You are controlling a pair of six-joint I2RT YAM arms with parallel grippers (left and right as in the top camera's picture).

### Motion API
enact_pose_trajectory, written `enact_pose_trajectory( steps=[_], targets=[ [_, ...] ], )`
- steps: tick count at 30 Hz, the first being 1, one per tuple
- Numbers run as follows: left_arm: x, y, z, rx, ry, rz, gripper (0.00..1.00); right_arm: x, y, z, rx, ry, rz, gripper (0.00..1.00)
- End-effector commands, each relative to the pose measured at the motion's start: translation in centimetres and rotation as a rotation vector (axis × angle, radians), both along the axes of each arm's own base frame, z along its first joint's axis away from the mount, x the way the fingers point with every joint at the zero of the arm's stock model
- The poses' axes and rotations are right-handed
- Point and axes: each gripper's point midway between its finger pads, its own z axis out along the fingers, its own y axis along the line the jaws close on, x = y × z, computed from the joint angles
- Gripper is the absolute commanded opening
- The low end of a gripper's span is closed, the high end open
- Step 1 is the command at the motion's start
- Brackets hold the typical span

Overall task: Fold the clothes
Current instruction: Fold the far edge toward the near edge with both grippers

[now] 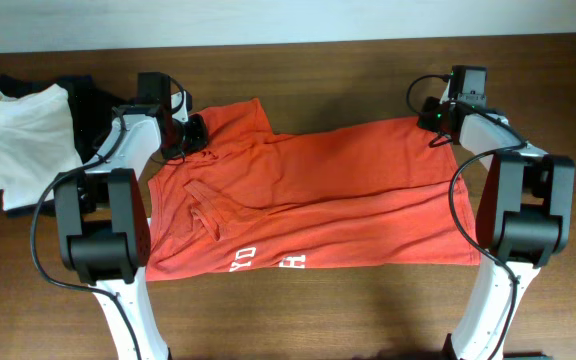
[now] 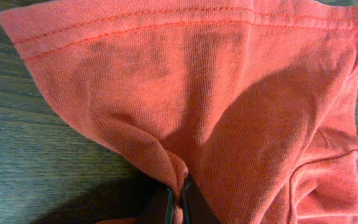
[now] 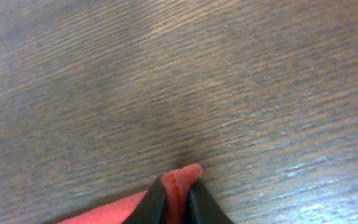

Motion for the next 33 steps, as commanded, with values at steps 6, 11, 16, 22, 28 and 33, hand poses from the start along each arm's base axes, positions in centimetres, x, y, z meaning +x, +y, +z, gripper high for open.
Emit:
enact_pose_trajectory(
  steps=[6,11,16,22,28,33],
  targets=[
    [2.4,1.2,6.2,0.018,-0.163,0.0,0.0,-3.8,-2.7,3.2,-0.01,0.127,-0.071,0.09],
    [-0.8,3.4,13.6,0.024,-0.192,0.046,0.0,-8.3,-3.1,8.4,0.009,0.241,-0.094,0.13],
    [-7.6,4.4,15.2,0.04,-0.019,0.015,0.0,-15.4,-2.6,8.6,0.056,0.497,-0.113,0.14],
    [-12.7,4.6,13.8,0.073,0.184,-0.032,0.0,-18.2,-2.2,8.5,0.158,0.596,-0.091,0.21],
    [-12.1,4.5,13.8,0.069,0.162,-0.036,0.0,-11.7,1.7,7.9,0.157,0.377,0.098,0.53],
    [-12.0,4.5,13.9,0.07,0.157,-0.035,0.0,-10.6,2.0,2.9,0.151,0.433,0.105,0.47]
  ],
)
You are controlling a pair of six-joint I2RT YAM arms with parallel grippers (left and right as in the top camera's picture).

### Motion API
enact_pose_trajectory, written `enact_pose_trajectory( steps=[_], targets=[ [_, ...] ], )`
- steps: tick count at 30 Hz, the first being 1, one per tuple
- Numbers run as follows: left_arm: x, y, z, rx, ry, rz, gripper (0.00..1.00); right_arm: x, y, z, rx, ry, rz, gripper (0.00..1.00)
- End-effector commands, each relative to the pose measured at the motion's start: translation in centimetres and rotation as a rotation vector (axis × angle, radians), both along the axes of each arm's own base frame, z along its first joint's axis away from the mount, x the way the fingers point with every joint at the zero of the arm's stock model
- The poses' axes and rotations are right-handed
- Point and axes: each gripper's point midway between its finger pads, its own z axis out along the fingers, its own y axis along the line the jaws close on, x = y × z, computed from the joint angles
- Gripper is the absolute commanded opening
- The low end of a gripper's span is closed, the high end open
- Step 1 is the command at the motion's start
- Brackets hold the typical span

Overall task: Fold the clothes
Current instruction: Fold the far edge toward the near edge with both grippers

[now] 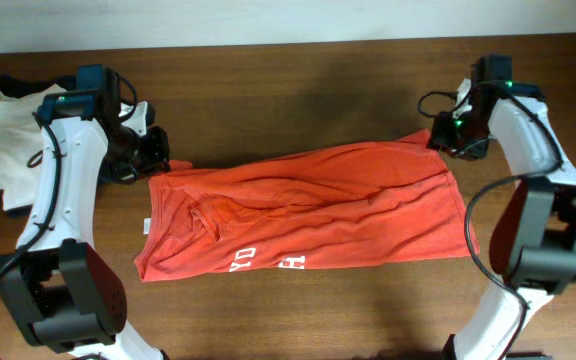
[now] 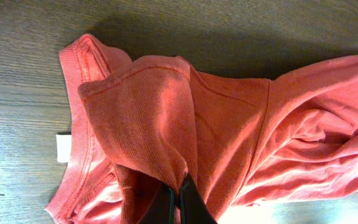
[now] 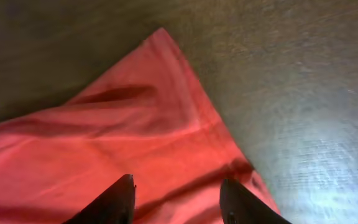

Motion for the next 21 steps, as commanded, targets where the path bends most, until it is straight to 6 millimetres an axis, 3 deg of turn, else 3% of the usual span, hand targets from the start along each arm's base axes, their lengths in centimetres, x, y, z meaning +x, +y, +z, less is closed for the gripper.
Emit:
enact_pose_trajectory(
  steps=[1,14,21],
  targets=[
    [0.0,0.1,1.1,0.014,-0.04,-0.017,0.0,0.2,0.0,-2.8,0.001,0.042,0.009,0.47],
    [0.2,0.1,1.2,0.014,-0.046,-0.017,0.0,2.1,1.0,-3.6,0.007,-0.029,0.034,0.42],
    [0.2,0.1,1.1,0.014,-0.046,-0.017,0.0,1.6,1.4,-6.0,0.016,0.023,0.039,0.35]
  ],
)
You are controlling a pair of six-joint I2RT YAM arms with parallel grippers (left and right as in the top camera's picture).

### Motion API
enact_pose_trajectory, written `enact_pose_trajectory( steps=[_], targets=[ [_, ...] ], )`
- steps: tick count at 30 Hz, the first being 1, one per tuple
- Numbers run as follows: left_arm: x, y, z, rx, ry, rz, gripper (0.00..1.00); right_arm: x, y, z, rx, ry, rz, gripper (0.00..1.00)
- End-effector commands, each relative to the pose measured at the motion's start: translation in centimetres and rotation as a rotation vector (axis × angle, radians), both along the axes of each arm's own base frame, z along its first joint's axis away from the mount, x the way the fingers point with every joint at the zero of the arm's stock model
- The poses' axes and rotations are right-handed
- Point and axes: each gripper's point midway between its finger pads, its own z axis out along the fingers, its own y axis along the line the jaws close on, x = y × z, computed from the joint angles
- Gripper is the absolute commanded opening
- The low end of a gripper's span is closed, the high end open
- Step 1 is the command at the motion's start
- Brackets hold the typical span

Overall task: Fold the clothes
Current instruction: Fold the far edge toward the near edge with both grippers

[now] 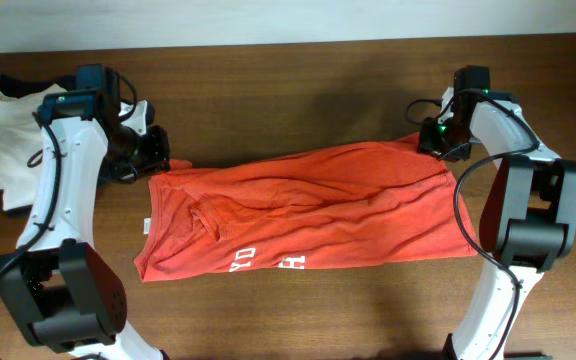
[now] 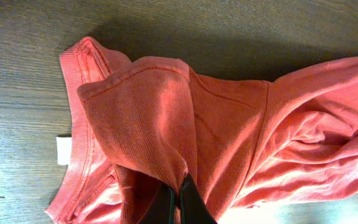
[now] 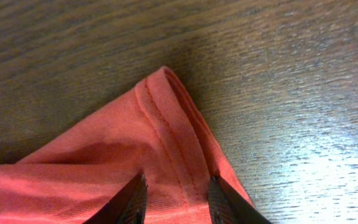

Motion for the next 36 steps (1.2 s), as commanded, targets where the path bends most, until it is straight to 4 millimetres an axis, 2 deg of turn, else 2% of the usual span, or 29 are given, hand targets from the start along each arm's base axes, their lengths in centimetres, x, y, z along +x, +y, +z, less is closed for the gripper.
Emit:
enact_pose_trajectory(
  steps=[1,3,5,8,11,13,16,17,19,23,25,26,30,36],
  targets=[
    [0.0,0.1,1.1,0.013,-0.04,-0.017,0.0,-0.5,0.6,-1.2,0.011,0.029,0.015,0.34],
    [0.0,0.1,1.1,0.013,-0.04,-0.017,0.0,-0.5,0.5,-1.2,0.012,0.028,0.015,0.27],
    [0.0,0.1,1.1,0.014,-0.039,-0.017,0.0,-0.5,0.4,-1.1,0.011,0.027,0.012,0.1],
    [0.0,0.1,1.1,0.013,-0.04,-0.017,0.0,-0.1,0.4,-0.4,0.01,0.02,0.012,0.06],
    [0.0,0.1,1.1,0.014,-0.039,-0.017,0.0,0.9,-0.2,1.6,-0.013,-0.004,0.007,0.04],
    [0.1,0.2,1.1,0.014,-0.043,-0.017,0.0,1.2,-1.5,3.5,-0.079,0.005,-0.007,0.04],
    [0.7,0.2,1.3,0.017,-0.07,-0.017,0.0,0.8,-3.6,7.5,-0.125,0.03,-0.044,0.04],
    [0.7,0.2,1.3,0.017,-0.07,-0.017,0.0,0.1,-4.2,8.4,-0.124,0.056,-0.056,0.04],
    [0.6,0.2,1.2,0.018,-0.064,-0.017,0.0,-2.8,-5.9,9.7,-0.126,0.16,-0.094,0.04],
    [-0.8,0.3,1.0,0.021,-0.005,-0.016,0.0,-8.9,-8.3,10.1,-0.072,0.374,-0.169,0.04],
    [-1.6,0.2,0.9,0.017,0.031,-0.016,0.0,-11.2,-8.7,10.5,-0.045,0.457,-0.191,0.04],
    [-2.1,0.1,0.8,0.015,0.049,-0.016,0.0,-12.0,-8.7,10.7,-0.036,0.487,-0.192,0.04],
    [-4.1,-0.1,0.6,0.007,0.134,-0.017,0.0,-12.1,-8.4,10.7,-0.026,0.49,-0.167,0.04],
    [-7.5,-0.1,-2.1,0.013,0.276,-0.019,0.0,-17.4,-7.1,10.3,0.011,0.606,-0.145,0.04]
  ],
)
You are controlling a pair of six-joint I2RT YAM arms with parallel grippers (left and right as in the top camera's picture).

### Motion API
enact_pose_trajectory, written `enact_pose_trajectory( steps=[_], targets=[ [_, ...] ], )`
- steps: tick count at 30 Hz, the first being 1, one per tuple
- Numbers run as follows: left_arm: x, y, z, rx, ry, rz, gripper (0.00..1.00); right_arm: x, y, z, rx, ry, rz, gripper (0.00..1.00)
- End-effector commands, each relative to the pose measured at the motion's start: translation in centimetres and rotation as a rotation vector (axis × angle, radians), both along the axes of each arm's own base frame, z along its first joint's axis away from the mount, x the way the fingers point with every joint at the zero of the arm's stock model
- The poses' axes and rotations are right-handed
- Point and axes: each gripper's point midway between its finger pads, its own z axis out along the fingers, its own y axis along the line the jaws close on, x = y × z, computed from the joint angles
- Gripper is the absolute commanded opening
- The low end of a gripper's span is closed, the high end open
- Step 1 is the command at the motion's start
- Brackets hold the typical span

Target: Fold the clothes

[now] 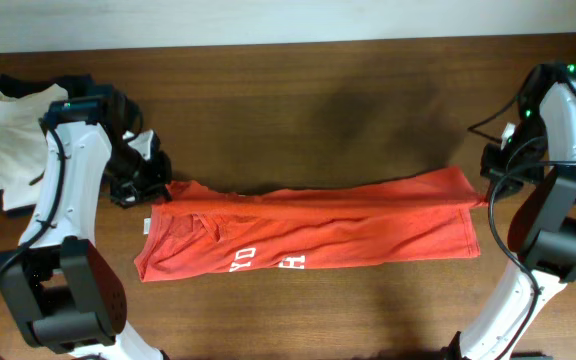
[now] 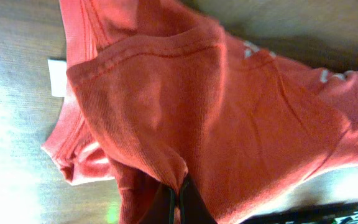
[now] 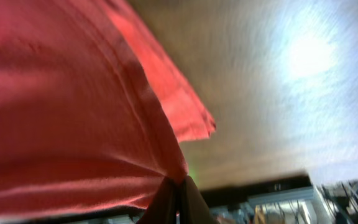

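An orange T-shirt with white letters lies as a long band across the table's middle. Its far layer is drawn forward over the near one. My left gripper is at the shirt's left end, shut on a bunched fold of orange cloth; the fingers pinch it at the frame's bottom. My right gripper is at the right end, shut on the shirt's edge, which hangs stretched from its closed fingers.
A pile of white and black clothes lies at the far left, just behind the left arm. The wooden table stretches behind the shirt. The table's edge and gear beyond it show in the right wrist view.
My right gripper, then open around the shirt's far right corner, is now shut on it. Both grippers have moved toward the front, and the far edge lies over the shirt's middle.
Both grippers were shut on the shirt's far corners with the shirt spread wide. Then the shirt lay narrower and the right gripper stood open above its corner, then round it. Now both hold the far edge, brought forward into a narrow band.
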Motion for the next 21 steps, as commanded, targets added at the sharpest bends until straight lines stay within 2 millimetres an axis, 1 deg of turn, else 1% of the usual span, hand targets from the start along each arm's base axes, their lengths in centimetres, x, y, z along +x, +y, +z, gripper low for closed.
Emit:
enact_pose_trajectory(
  steps=[1,4,6,8,11,12,13,14,16,19,21],
  targets=[
    [-2.6,0.1,-0.6,0.011,0.072,-0.018,0.0,-2.9,-0.2,1.9,-0.021,0.005,-0.003,0.04],
    [-3.6,0.9,-1.0,0.057,0.117,-0.026,0.0,-4.2,-0.4,1.6,-0.022,0.042,-0.009,0.04],
    [-4.3,0.9,-1.5,0.063,0.143,-0.029,0.0,-5.6,0.0,0.8,-0.011,0.1,-0.011,0.04],
    [-4.2,0.9,-2.1,0.063,0.136,-0.028,0.0,-6.5,-0.1,0.0,-0.033,0.142,-0.023,0.04],
    [-3.9,0.9,-2.9,0.064,0.118,-0.027,0.0,-6.9,0.1,-1.2,-0.032,0.149,-0.023,0.04],
    [-4.1,0.9,-3.0,0.064,0.124,-0.028,0.02,-7.0,0.1,-1.3,-0.031,0.151,-0.023,0.13],
    [-4.3,0.9,-3.3,0.063,0.134,-0.028,0.17,-7.0,0.1,-1.3,-0.031,0.151,-0.023,0.2],
    [-4.5,0.9,-3.4,0.062,0.139,-0.028,0.33,-7.0,0.1,-1.3,-0.031,0.151,-0.023,0.24],
    [-4.5,0.9,-3.6,0.063,0.138,-0.028,0.41,-7.0,0.1,-1.3,-0.031,0.152,-0.023,0.24],
    [-3.9,0.8,-3.7,0.057,0.114,-0.026,0.45,-6.8,0.2,-1.5,-0.027,0.142,-0.025,0.25],
    [-3.2,0.1,-3.6,0.014,0.082,-0.019,0.47,-6.5,0.6,-2.0,-0.005,0.125,-0.034,0.25]
  ],
)
